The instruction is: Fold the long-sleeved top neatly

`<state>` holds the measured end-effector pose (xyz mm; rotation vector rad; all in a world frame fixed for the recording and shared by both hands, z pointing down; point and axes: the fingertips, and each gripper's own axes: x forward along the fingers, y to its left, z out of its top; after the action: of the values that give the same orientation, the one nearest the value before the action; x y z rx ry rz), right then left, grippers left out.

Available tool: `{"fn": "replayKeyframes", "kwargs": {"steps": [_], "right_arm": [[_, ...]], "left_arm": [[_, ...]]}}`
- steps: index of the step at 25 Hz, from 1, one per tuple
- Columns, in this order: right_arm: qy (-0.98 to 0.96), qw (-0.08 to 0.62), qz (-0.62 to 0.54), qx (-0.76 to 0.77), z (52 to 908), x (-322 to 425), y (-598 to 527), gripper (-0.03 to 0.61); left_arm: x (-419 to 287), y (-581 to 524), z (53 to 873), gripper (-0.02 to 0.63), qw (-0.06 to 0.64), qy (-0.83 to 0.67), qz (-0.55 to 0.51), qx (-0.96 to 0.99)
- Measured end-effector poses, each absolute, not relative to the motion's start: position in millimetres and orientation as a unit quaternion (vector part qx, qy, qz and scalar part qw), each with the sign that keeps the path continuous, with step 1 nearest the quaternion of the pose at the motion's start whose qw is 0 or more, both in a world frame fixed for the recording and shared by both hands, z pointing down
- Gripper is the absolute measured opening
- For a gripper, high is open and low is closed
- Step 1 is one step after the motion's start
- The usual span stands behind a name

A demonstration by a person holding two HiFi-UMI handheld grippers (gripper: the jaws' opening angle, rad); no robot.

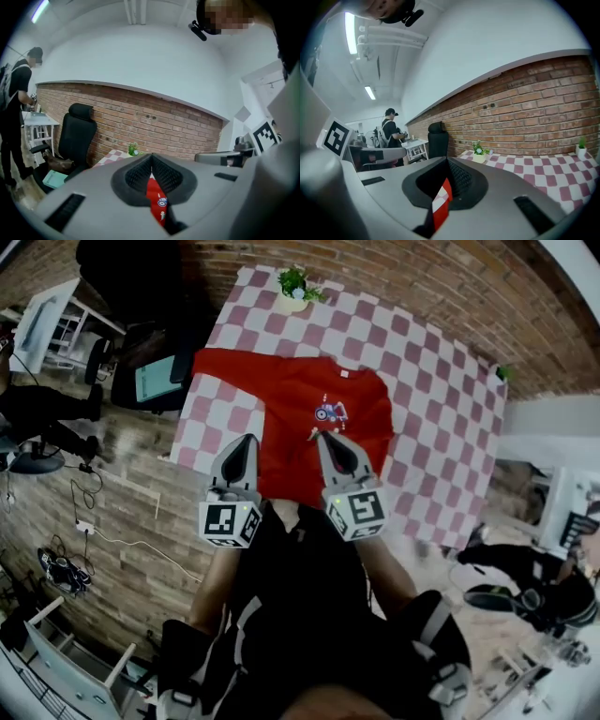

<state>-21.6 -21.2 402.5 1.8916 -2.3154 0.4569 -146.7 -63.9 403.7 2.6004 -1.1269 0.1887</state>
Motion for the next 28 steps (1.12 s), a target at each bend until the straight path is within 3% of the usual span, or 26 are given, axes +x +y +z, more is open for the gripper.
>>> {"fn": "replayKeyframes", "kwargs": {"steps": [12,28], "right_arm": [[-0.774,0.058,0.142,0.615,397,-94,-107,0.008],[-0.783,0.09,0.165,0.593,427,-210,-230,0.008]], "left_arm": [[-256,-178,441,0.008,0.174,-0.441,0.081,0.877],[-348,-287,520,0.008,0.207,-0.448,0.133,0.86]]}}
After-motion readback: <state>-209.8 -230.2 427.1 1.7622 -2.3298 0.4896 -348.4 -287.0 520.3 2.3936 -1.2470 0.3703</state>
